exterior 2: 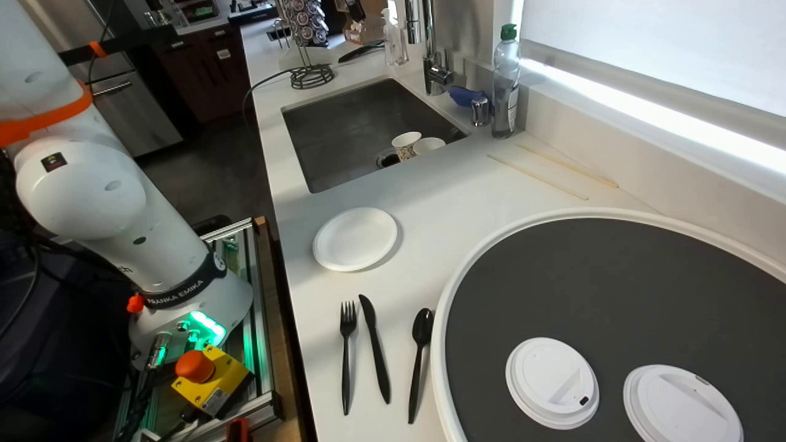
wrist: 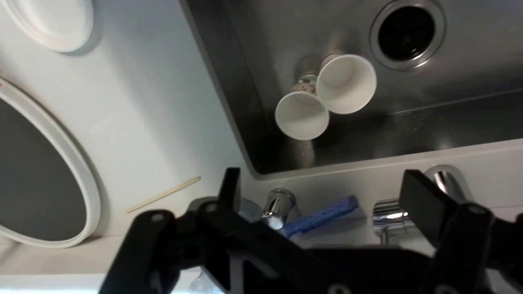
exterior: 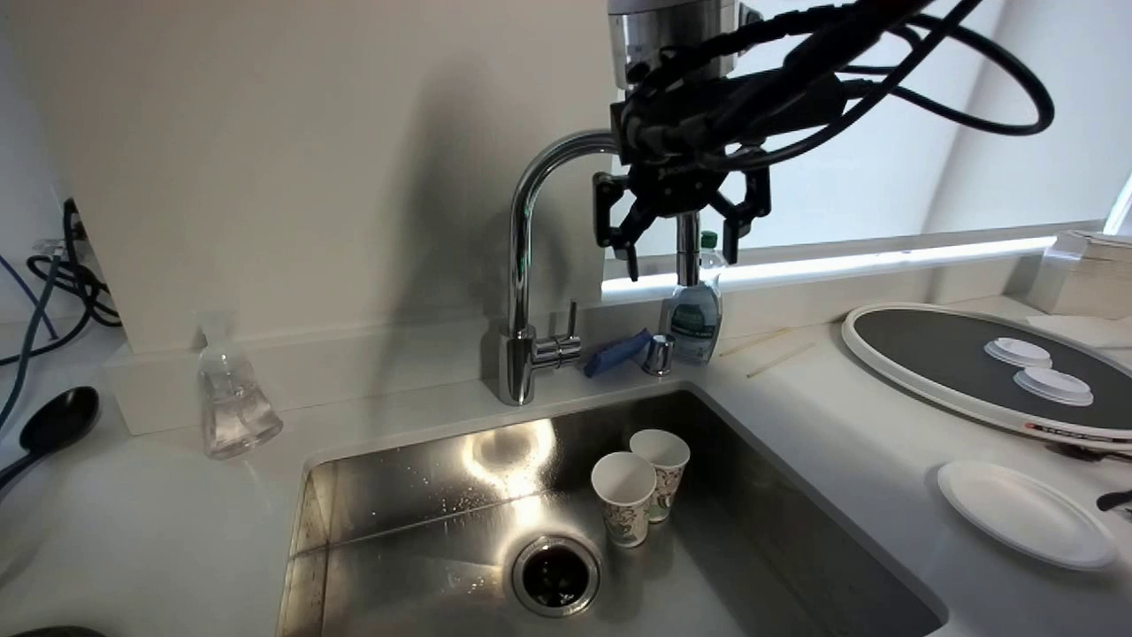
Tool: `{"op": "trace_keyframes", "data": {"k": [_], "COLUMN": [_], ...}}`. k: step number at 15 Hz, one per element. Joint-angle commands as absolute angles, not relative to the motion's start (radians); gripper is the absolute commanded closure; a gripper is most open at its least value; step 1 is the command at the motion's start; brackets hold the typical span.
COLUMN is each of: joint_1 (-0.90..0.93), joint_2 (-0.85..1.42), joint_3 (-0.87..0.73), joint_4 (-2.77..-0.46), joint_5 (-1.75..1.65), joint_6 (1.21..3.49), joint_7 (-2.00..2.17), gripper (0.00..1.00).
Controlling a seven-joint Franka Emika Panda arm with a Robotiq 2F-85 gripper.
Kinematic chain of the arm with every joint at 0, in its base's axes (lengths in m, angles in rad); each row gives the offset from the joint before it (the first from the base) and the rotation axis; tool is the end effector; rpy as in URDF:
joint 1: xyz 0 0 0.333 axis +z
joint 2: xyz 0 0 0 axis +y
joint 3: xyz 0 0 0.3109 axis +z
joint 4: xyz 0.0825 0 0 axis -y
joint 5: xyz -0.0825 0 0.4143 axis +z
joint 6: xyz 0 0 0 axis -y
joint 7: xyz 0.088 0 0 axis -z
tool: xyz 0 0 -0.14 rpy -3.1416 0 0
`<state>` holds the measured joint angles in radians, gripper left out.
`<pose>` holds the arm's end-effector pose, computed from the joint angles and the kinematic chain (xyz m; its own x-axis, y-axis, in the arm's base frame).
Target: Push the faucet to the right then remove the coffee cups from the sink.
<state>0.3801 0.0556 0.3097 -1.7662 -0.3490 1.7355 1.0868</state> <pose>0.4903 0.3462 0.4768 0.9294 -0.2834 0.2364 -0.3366 -0.9135 0.2284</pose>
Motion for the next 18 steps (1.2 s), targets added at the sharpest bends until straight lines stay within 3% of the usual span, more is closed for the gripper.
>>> {"op": "trace_keyframes", "data": {"k": [1,8,18], "joint_1": [0.395,0.424,0.440], "joint_2": [0.010,0.018,0.092], "joint_3": [0.348,0.392,0.401], "joint_4": [-1.863,-1.995,-1.936], "joint_5": [-0.250,-0.273,-0.355], "joint_6": [1.863,2.179,2.123], "joint_7": [1.097,1.084,1.007], "gripper": [0.00,0.00,0.00]}}
